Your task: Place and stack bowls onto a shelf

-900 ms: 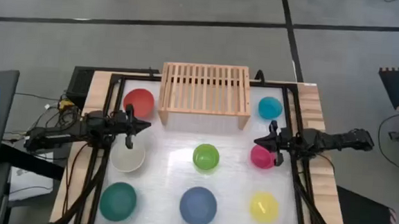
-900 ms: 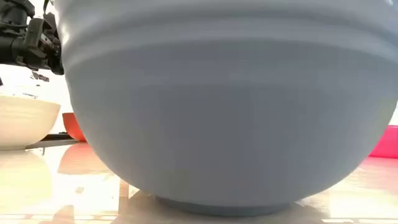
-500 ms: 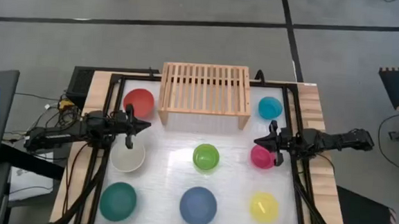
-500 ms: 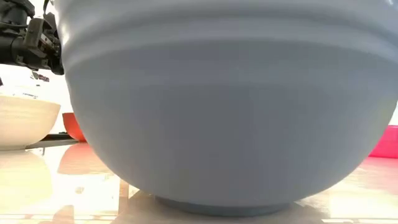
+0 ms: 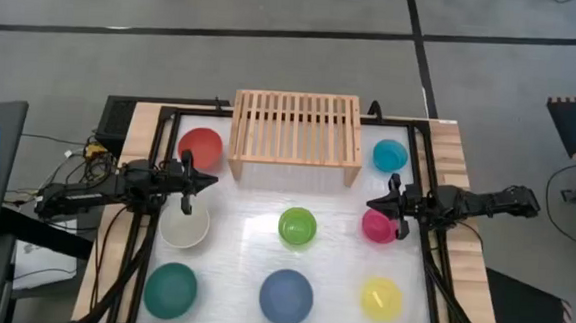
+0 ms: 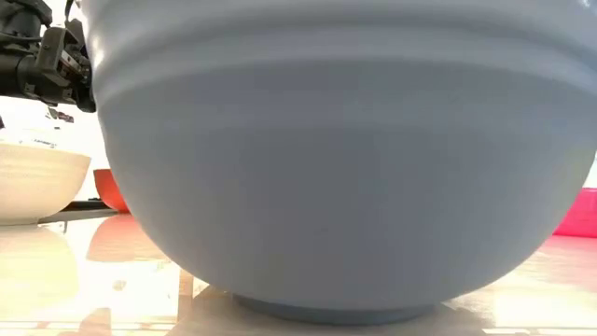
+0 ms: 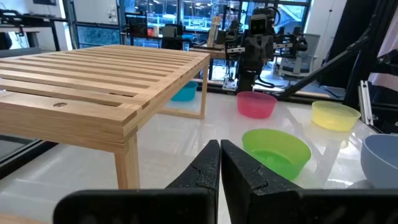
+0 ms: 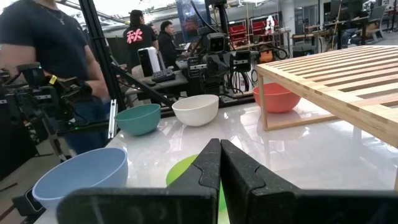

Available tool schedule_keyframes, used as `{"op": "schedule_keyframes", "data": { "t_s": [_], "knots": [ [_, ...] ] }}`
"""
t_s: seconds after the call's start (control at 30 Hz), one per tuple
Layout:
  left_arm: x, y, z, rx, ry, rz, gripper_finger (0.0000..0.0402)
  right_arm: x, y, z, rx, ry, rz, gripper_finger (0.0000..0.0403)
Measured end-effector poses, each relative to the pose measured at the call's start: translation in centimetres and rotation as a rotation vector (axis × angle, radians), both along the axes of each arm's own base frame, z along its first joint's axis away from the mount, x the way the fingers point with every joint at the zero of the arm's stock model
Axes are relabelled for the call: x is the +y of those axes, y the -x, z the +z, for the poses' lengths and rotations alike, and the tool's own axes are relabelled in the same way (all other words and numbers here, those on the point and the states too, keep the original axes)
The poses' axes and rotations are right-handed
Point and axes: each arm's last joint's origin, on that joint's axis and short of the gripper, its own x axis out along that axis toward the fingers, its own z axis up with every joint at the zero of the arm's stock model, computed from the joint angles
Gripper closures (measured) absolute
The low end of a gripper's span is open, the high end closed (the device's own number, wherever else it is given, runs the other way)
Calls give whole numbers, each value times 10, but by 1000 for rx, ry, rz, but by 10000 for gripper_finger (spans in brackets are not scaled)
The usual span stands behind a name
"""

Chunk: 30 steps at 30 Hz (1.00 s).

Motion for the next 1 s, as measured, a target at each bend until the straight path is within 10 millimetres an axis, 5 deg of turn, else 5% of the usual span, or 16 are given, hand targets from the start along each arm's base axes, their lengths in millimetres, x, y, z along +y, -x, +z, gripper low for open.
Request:
{"op": "schedule_keyframes", "data": {
  "t_s": [1.0],
  "knots": [
    [0, 0, 1, -3, -12, 6, 401, 0, 0, 0, 0, 0, 0, 372]
  ]
}}
